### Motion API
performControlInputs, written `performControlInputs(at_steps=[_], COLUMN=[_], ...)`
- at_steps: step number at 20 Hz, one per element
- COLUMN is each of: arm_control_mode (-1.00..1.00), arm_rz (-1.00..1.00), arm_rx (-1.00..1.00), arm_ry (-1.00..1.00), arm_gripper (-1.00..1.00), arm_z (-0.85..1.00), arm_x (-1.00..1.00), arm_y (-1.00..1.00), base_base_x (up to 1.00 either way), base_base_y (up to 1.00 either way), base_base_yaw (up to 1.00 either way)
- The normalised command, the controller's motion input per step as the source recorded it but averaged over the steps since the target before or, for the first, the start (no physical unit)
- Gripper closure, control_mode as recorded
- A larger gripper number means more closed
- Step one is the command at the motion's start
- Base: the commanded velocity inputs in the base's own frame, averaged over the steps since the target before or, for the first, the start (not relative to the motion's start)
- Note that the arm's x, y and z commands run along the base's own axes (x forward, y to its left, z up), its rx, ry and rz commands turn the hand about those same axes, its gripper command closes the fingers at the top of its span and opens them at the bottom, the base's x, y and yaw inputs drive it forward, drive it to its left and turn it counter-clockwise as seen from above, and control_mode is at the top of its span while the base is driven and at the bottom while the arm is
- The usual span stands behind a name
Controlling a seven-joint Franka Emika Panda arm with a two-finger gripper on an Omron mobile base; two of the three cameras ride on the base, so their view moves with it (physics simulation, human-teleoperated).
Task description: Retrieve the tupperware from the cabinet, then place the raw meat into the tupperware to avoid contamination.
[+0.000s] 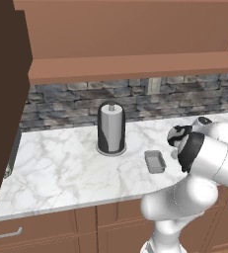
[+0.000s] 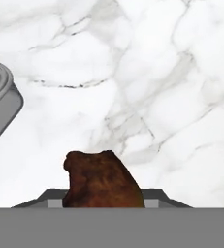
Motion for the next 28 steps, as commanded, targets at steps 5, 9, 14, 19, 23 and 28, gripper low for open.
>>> performControlInputs(at_steps=[5, 9, 14, 19, 23, 28], arm_control_mode=[-1.00, -1.00, -1.00, -1.00, -1.00, -1.00], arm_rz=[0.05, 0.05, 0.01, 0.00, 0.00, -0.01], arm_rx=[0.00, 0.00, 0.03, 0.06, 0.03, 0.00], arm_ry=[0.04, 0.07, 0.04, 0.04, 0.06, 0.12], arm_gripper=[1.00, 1.00, 1.00, 1.00, 1.00, 1.00], arm_z=[0.59, 0.53, 0.54, 0.47, 0.44, 0.31], arm_x=[-0.11, -0.13, -0.21, -0.27, -0.14, 0.01], arm_y=[0.24, 0.25, 0.18, 0.18, 0.29, 0.34], base_base_x=[0.00, 0.00, 0.00, 0.00, 0.00, 0.00], base_base_y=[0.00, 0.00, 0.00, 0.00, 0.00, 0.00], base_base_yaw=[0.00, 0.00, 0.00, 0.00, 0.00, 0.00])
